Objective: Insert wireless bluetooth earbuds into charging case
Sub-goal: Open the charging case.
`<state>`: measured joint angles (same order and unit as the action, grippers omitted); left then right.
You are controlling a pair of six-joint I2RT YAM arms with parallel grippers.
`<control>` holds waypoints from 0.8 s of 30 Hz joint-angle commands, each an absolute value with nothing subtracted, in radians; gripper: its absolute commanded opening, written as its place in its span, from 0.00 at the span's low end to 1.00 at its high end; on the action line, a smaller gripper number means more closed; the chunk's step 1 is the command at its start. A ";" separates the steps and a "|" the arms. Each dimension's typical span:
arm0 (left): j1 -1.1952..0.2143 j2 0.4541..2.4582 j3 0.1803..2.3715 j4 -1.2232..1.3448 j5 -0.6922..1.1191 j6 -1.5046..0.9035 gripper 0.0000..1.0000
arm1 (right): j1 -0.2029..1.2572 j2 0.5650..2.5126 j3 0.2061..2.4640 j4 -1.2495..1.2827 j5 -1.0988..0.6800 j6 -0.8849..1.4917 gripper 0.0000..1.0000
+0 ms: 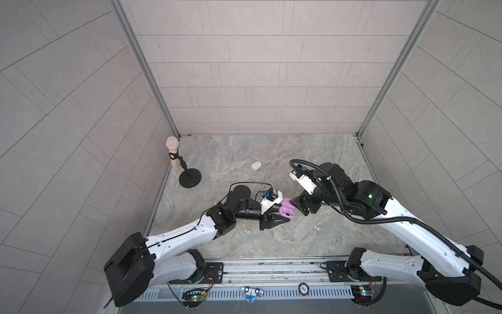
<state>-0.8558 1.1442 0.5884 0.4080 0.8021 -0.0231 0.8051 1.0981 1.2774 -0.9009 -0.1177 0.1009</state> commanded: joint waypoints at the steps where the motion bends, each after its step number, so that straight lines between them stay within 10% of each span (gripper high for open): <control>1: -0.861 1.118 0.613 0.450 0.840 -0.012 0.18 | 0.799 1.090 1.302 -0.903 -0.074 0.109 0.86; 24: -0.730 1.025 0.514 0.535 0.642 -0.097 0.17 | 0.561 1.126 1.347 -0.945 -0.260 0.386 1.00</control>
<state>-0.7544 1.0462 0.5243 0.4911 0.6643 -0.0910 0.5900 1.0843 1.3468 -0.9268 -0.2451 0.3061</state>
